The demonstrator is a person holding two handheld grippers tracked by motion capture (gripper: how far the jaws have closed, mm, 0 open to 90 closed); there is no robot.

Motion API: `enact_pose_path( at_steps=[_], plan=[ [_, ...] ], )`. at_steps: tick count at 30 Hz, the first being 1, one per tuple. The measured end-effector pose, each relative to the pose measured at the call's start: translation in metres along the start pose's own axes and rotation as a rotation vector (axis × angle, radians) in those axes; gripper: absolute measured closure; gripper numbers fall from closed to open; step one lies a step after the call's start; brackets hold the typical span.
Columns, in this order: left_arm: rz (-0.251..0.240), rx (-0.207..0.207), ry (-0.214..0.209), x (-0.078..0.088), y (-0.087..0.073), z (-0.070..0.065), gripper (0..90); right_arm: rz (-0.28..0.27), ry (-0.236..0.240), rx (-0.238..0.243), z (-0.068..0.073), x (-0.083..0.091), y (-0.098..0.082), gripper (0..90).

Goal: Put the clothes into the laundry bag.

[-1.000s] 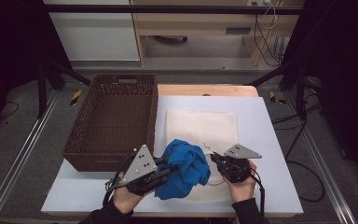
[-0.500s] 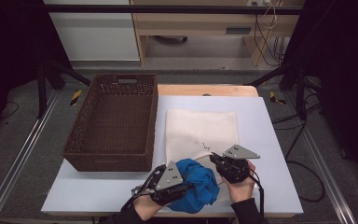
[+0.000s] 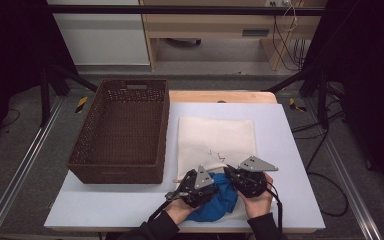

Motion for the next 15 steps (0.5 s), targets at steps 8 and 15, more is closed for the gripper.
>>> enact_pose_path(
  at_steps=[8, 15],
  plan=[
    [-0.011, 0.029, -0.031, 0.018, 0.000, 0.000, 37.7, 0.008, -0.002, -0.007, -0.002, -0.001, -0.003, 87.4],
    [-0.049, -0.007, -0.033, 0.060, -0.021, -0.006, 30.8, 0.007, -0.007, -0.004, -0.003, 0.000, -0.003, 87.3]
  ],
)
Point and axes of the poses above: each handheld gripper's, and its own axes: x roughly backward along the jaws, y roughly out of its top, z roughly to its left, the point moved 10 cm from there along -x, roughly forward along the jaws, and after that the axes turned 13 degrees about z, right-handed, at the moved point
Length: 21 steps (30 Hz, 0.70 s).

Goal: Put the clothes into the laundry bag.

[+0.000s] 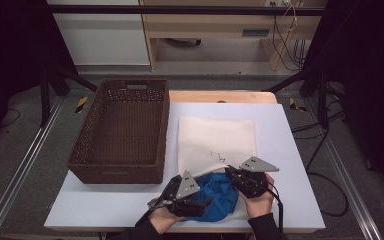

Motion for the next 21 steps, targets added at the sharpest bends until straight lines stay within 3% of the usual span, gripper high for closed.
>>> enact_pose_path(
  at_steps=[4, 6, 8, 10, 15, 18, 21],
  plan=[
    [0.057, 0.012, 0.005, -0.012, -0.021, 0.006, 30.7, 0.006, -0.001, 0.003, 0.000, -0.001, -0.001, 87.3],
    [0.067, 0.026, -0.012, -0.022, -0.027, 0.007, 30.9, 0.007, 0.000, 0.001, 0.001, -0.001, -0.002, 87.2],
    [0.085, 0.025, -0.008, -0.029, -0.033, 0.008, 35.5, 0.011, -0.001, 0.005, 0.001, -0.002, -0.003, 87.2],
    [0.092, 0.034, 0.009, -0.034, -0.036, 0.010, 45.6, 0.012, 0.001, 0.004, 0.001, -0.002, -0.004, 87.2],
    [0.094, 0.070, -0.026, -0.036, -0.033, 0.011, 80.1, 0.020, -0.002, 0.003, 0.002, -0.005, -0.005, 87.3],
    [0.083, 0.047, -0.029, -0.034, -0.025, 0.006, 85.0, 0.020, -0.001, 0.001, 0.002, -0.005, -0.005, 87.3],
    [0.047, 0.051, -0.026, -0.034, -0.007, 0.004, 85.1, 0.012, -0.002, -0.001, 0.001, -0.004, -0.003, 87.3]
  ],
)
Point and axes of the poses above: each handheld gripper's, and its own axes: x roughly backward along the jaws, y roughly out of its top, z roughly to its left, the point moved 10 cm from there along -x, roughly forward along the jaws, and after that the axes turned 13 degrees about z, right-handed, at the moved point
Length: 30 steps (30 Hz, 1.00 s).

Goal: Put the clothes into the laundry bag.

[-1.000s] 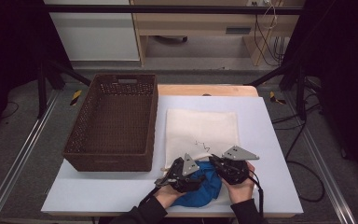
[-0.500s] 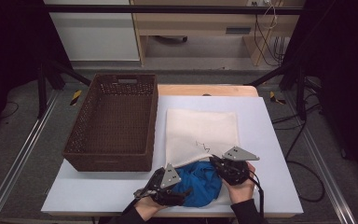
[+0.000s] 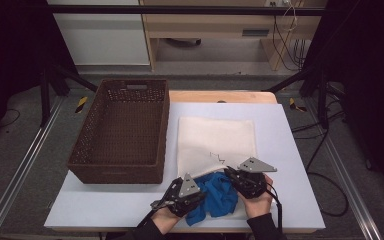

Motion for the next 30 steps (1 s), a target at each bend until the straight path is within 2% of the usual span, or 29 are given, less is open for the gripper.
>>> enact_pose_path(
  at_steps=[3, 5, 7, 9, 11, 12, 14, 16, 19, 21, 24, 26, 30],
  plan=[
    [-0.020, 0.016, 0.009, -0.008, 0.017, 0.001, 85.1, -0.011, -0.003, 0.003, 0.000, 0.001, 0.002, 87.3],
    [-0.014, 0.011, 0.040, -0.018, 0.023, 0.004, 84.9, -0.018, -0.001, -0.004, 0.001, 0.003, 0.003, 87.3],
    [-0.009, 0.010, 0.081, -0.027, 0.027, 0.012, 84.7, -0.030, 0.005, -0.007, 0.000, 0.005, 0.005, 87.3],
    [-0.003, 0.038, 0.080, -0.036, 0.028, 0.021, 84.5, -0.040, 0.012, -0.007, 0.000, 0.008, 0.006, 87.4],
    [-0.002, 0.046, 0.094, -0.043, 0.028, 0.028, 83.7, -0.046, 0.013, -0.006, 0.001, 0.010, 0.007, 87.3],
    [0.000, 0.032, 0.099, -0.046, 0.027, 0.029, 82.9, -0.043, 0.013, 0.001, 0.002, 0.009, 0.007, 87.3],
    [-0.004, 0.020, 0.111, -0.046, 0.026, 0.029, 79.3, -0.035, 0.011, 0.004, 0.002, 0.007, 0.006, 87.3],
    [-0.008, 0.016, 0.118, -0.042, 0.026, 0.028, 68.9, -0.024, 0.012, -0.002, 0.001, 0.005, 0.004, 87.3],
    [-0.012, 0.015, 0.098, -0.030, 0.025, 0.021, 46.3, -0.022, 0.008, -0.005, -0.001, 0.004, 0.003, 87.3],
    [-0.028, 0.009, 0.074, -0.018, 0.024, 0.013, 35.8, -0.023, 0.007, -0.006, -0.001, 0.004, 0.003, 87.3],
    [-0.047, 0.008, 0.031, -0.004, 0.021, 0.000, 28.7, -0.023, 0.006, -0.008, -0.001, 0.004, 0.003, 87.3],
    [-0.048, 0.005, 0.008, -0.003, 0.018, -0.008, 27.5, -0.022, 0.004, -0.005, -0.001, 0.003, 0.003, 87.3],
    [0.014, 0.015, -0.019, -0.025, 0.013, -0.016, 26.8, -0.020, 0.008, -0.005, 0.001, 0.003, 0.004, 87.3]
  ],
)
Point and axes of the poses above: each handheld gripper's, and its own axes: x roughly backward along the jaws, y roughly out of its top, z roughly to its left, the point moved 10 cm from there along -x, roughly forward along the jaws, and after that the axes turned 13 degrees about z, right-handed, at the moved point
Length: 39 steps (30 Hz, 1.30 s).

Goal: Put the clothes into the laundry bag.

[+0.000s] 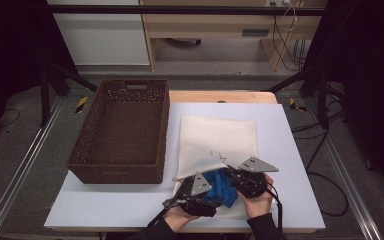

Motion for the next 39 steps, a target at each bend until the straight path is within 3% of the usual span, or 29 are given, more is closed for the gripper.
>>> enact_pose_path(
  at_steps=[2, 5, 10, 12, 15, 18, 20, 23, 27, 29, 31, 34, 37, 39],
  plan=[
    [0.029, 0.021, -0.012, -0.015, -0.002, 0.000, 28.6, 0.003, 0.000, -0.001, 0.001, 0.000, 0.000, 87.3],
    [0.033, 0.051, -0.022, -0.029, -0.002, 0.001, 39.9, 0.003, 0.006, 0.003, 0.001, -0.001, 0.000, 87.3],
    [0.038, 0.057, 0.017, -0.029, 0.005, 0.006, 74.1, 0.002, 0.015, 0.002, 0.002, -0.002, 0.000, 87.4],
    [0.020, 0.068, 0.023, -0.026, 0.010, 0.009, 78.2, -0.003, 0.016, 0.006, 0.003, 0.000, 0.002, 87.4],
    [-0.016, 0.092, 0.053, -0.025, 0.020, 0.019, 79.1, -0.019, 0.021, 0.001, 0.004, 0.004, 0.005, 87.4],
    [-0.016, 0.084, 0.105, -0.033, 0.027, 0.032, 78.7, -0.035, 0.024, 0.009, 0.004, 0.008, 0.007, 87.4],
    [-0.020, 0.089, 0.103, -0.041, 0.028, 0.038, 76.7, -0.040, 0.026, 0.004, 0.004, 0.010, 0.008, 87.4],
    [-0.024, 0.086, 0.075, -0.044, 0.027, 0.038, 65.7, -0.030, 0.024, 0.002, 0.002, 0.008, 0.006, 87.4],
    [-0.009, 0.043, 0.069, -0.035, 0.022, 0.029, 41.4, -0.010, 0.017, -0.008, -0.002, 0.003, 0.001, 87.4],
    [-0.009, 0.048, 0.040, -0.025, 0.017, 0.024, 38.9, -0.010, 0.016, -0.010, -0.003, 0.003, 0.001, 87.4],
    [-0.008, 0.038, 0.030, -0.015, 0.009, 0.020, 38.9, -0.010, 0.015, -0.007, -0.003, 0.003, 0.000, 87.3],
    [0.013, 0.032, 0.079, -0.010, -0.002, 0.026, 46.3, -0.003, 0.012, -0.002, -0.002, 0.001, 0.000, 87.4],
    [0.050, 0.093, 0.072, -0.016, -0.011, 0.037, 62.2, 0.003, 0.012, -0.002, 0.000, 0.000, -0.001, 87.4],
    [0.048, 0.116, 0.067, -0.019, -0.010, 0.041, 70.8, 0.007, 0.012, 0.000, 0.000, -0.001, -0.001, 87.4]
  ],
)
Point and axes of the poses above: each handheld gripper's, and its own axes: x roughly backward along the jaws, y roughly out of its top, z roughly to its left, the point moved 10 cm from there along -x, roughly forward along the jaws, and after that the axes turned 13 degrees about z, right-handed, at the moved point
